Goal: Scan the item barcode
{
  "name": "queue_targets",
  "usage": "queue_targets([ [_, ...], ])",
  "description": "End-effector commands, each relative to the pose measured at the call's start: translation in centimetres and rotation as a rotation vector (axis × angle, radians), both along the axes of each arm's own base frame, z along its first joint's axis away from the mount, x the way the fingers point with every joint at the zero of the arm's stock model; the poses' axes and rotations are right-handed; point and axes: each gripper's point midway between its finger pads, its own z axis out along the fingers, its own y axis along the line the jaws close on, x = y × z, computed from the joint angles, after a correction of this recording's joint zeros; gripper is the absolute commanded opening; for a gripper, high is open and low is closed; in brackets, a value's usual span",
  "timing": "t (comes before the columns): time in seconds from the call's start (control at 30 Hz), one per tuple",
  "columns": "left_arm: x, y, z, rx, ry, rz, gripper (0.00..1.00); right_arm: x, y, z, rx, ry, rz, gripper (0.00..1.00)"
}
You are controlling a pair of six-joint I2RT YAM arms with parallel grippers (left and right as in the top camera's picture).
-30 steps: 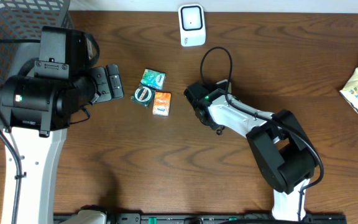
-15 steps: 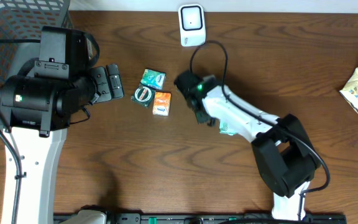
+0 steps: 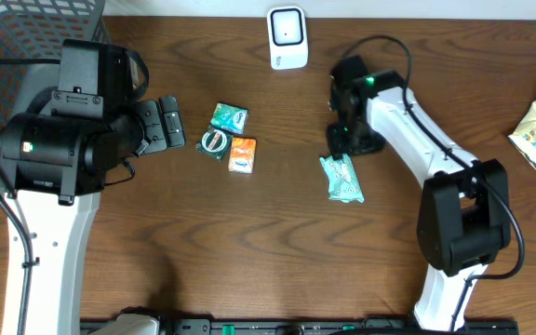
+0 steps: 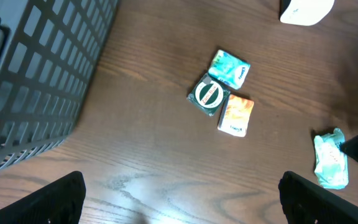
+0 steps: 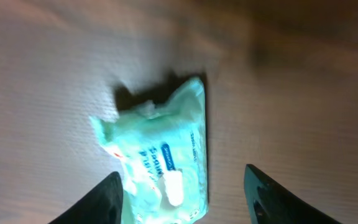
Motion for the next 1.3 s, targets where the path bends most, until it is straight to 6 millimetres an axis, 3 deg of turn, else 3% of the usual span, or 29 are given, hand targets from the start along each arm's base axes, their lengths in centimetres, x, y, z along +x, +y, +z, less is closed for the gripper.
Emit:
queue_targets([
  [0.0, -0.2, 0.0, -0.2, -0.007, 0.008, 0.004, 0.97, -2.0, -0.1, -1.6, 0.090, 0.081, 0.027, 0.52],
  [0.3, -0.1, 0.0, -0.2, -0.007, 0.008, 0.004, 0.98, -3.7, -0.5, -4.4, 0.165, 0.123, -0.008, 0.50],
  [0.4, -0.2, 0.0, -0.2, -0.007, 0.008, 0.004, 0.98, -3.7, -0.3, -4.9, 0.170, 0.113, -0.003, 0.38],
  [0.47, -0.2, 0.0, -0.2, -0.007, 0.008, 0.004, 0.98, -3.6, -0.1, -5.0, 0.172, 0.104, -0.001, 0.20],
  [0.53, -0.2, 0.0, -0.2, -0.007, 0.008, 0.004, 0.98, -3.3, 0.1, -5.0, 0.174, 0.093, -0.019, 0.10],
  [0.6, -0.2, 0.0, -0.2, -0.007, 0.008, 0.004, 0.98, -2.8, 0.5, -4.7, 0.177, 0.078, -0.041, 0.02],
  [0.67, -0.2, 0.0, -0.2, -0.007, 0.008, 0.004, 0.98, -1.9, 0.8, -4.1, 0.183, 0.056, -0.075, 0.01],
  [0.9, -0.2, 0.0, -0.2, -0.007, 0.008, 0.004, 0.98, 5.2, 3.1, 1.7, 0.244, -0.161, -0.147, 0.01],
  [1.07, -0.2, 0.0, -0.2, -0.007, 0.008, 0.004, 0.98, 12.2, 4.0, 7.6, 0.188, -0.491, -0.228, 0.01],
  [1.17, -0.2, 0.0, -0.2, -0.007, 0.008, 0.004, 0.98, 15.8, 6.2, 12.0, 0.237, -0.692, -0.234, 0.01],
  [1.27, -0.2, 0.0, -0.2, -0.007, 0.008, 0.004, 0.98, 17.7, 8.4, 14.8, 0.309, -0.800, -0.230, 0.02],
])
